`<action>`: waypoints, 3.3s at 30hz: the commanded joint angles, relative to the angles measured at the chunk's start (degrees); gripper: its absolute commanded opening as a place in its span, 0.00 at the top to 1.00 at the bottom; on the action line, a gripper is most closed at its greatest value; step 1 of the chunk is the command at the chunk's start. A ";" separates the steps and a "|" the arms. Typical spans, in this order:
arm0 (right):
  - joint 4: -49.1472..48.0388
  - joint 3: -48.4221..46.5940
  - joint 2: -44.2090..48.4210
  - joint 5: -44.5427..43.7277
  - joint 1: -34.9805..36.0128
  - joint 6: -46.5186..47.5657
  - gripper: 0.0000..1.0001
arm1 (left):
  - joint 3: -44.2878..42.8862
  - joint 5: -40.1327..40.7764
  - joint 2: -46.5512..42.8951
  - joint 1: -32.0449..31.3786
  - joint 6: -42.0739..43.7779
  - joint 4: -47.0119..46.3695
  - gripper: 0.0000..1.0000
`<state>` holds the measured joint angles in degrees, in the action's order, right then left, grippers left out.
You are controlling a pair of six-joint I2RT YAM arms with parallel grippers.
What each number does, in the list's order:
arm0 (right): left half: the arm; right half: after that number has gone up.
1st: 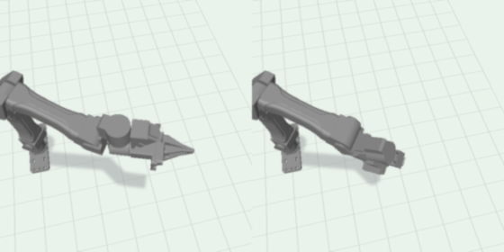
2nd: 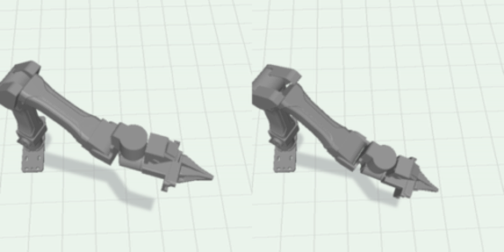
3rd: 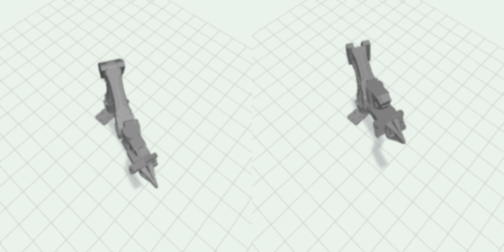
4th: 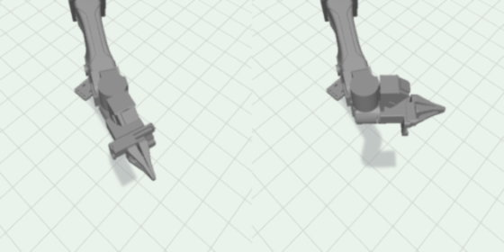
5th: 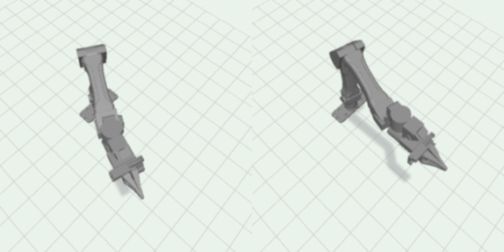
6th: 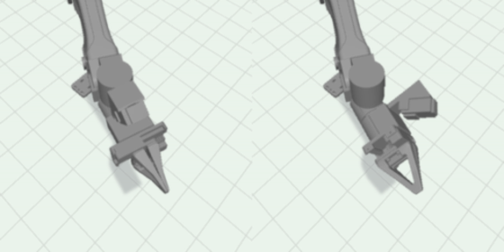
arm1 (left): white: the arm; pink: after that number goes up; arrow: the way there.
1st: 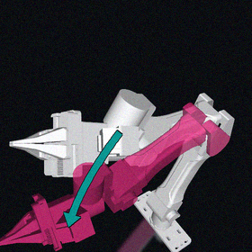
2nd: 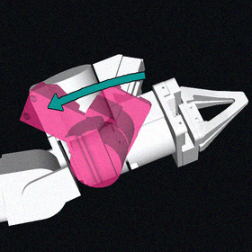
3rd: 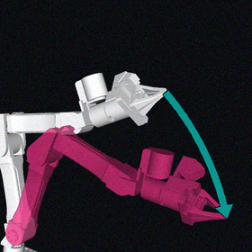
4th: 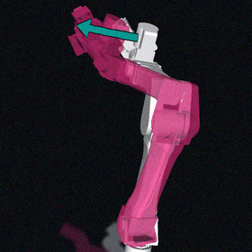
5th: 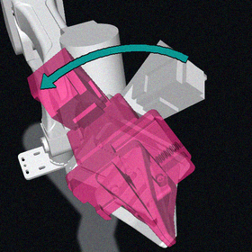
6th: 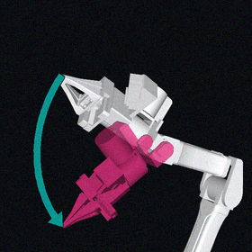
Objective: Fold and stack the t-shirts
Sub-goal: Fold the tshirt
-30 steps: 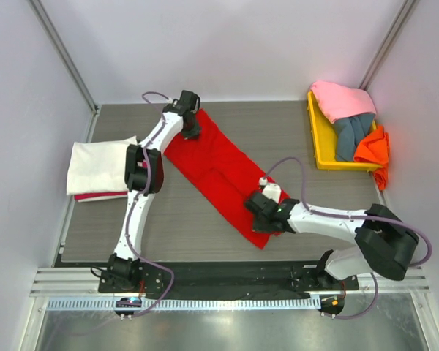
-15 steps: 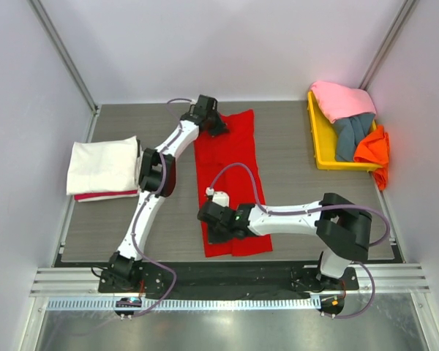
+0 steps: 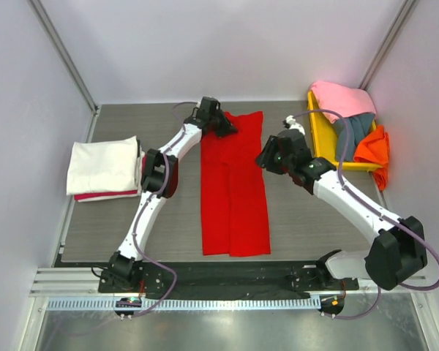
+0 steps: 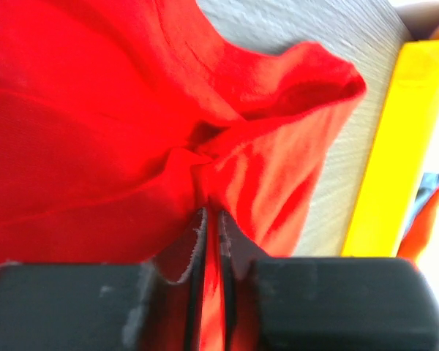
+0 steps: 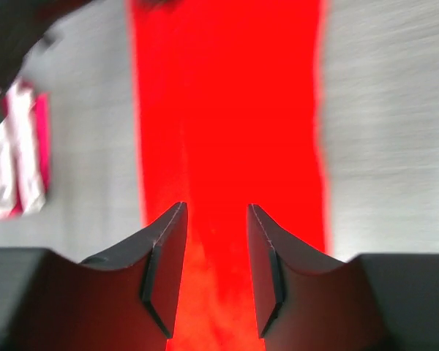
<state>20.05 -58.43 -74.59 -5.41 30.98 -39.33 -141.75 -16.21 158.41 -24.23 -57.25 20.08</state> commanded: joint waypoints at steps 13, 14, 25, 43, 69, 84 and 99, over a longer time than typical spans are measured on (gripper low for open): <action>-13.71 -16.35 -29.19 24.02 -23.42 4.18 0.42 | 41.92 -2.19 -42.89 -3.97 9.00 -3.73 0.69; -14.86 -17.32 -31.13 24.83 -23.86 3.13 0.42 | 45.39 -0.77 -45.36 -5.90 9.52 -3.73 0.69; -18.64 -36.30 -54.06 30.98 -25.71 -0.30 0.45 | 71.78 13.48 -62.60 -25.58 5.84 -4.52 0.71; -19.44 -51.24 -71.39 27.47 -27.38 -2.94 0.63 | 80.31 17.71 -53.56 -42.91 -5.58 -12.42 0.77; -18.30 -63.48 -73.61 29.67 -28.08 -3.56 0.60 | 81.11 17.97 -54.60 -44.43 -3.75 -10.85 0.70; -9.33 -43.10 -47.34 25.97 -27.82 3.38 0.56 | 87.42 14.88 -77.01 -31.95 0.74 -6.72 0.49; -8.45 -1.25 -12.44 17.54 -12.27 9.10 0.61 | 106.59 20.25 -95.64 -18.66 -2.15 0.67 0.51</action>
<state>12.12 -62.61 -91.79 15.90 17.17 -31.75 -36.62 3.66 66.50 -43.13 -57.23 21.91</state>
